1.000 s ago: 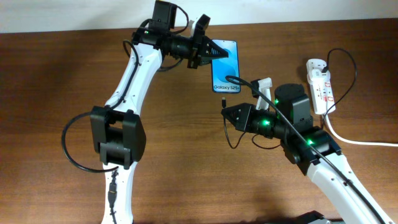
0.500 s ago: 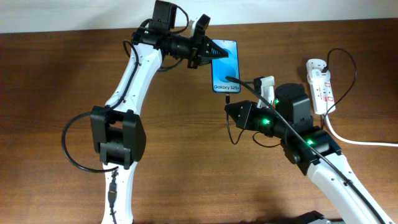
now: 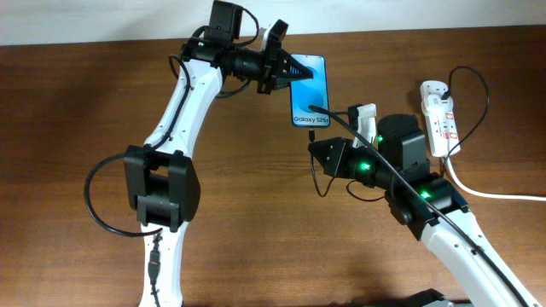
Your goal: Plug charger to phone and switch on socket
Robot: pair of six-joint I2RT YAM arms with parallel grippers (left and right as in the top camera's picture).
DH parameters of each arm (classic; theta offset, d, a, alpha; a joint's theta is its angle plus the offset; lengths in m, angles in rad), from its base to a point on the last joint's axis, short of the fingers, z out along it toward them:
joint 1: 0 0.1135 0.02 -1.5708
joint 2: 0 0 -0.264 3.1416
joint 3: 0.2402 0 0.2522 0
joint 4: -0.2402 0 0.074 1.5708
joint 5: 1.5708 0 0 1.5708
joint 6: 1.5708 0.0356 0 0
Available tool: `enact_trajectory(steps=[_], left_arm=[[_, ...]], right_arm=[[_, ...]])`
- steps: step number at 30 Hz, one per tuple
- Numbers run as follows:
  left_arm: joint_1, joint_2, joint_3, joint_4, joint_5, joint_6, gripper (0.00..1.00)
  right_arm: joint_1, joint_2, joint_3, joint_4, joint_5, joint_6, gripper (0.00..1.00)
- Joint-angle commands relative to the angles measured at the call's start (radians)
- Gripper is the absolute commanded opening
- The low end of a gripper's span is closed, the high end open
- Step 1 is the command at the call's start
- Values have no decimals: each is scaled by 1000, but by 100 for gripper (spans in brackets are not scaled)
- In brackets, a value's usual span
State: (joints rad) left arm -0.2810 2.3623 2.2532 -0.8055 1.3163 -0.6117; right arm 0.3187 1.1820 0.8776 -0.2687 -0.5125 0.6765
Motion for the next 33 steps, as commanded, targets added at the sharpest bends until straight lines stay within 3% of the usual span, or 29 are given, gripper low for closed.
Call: enact_trajectory(steps=[1, 33], left_arm=[[4, -5, 3, 5, -1, -5, 0], [-14, -5, 3, 5, 56, -5, 0]], right_arm=[[8, -11, -6, 5, 2, -14, 4], [6, -11, -6, 50, 19, -8, 4]])
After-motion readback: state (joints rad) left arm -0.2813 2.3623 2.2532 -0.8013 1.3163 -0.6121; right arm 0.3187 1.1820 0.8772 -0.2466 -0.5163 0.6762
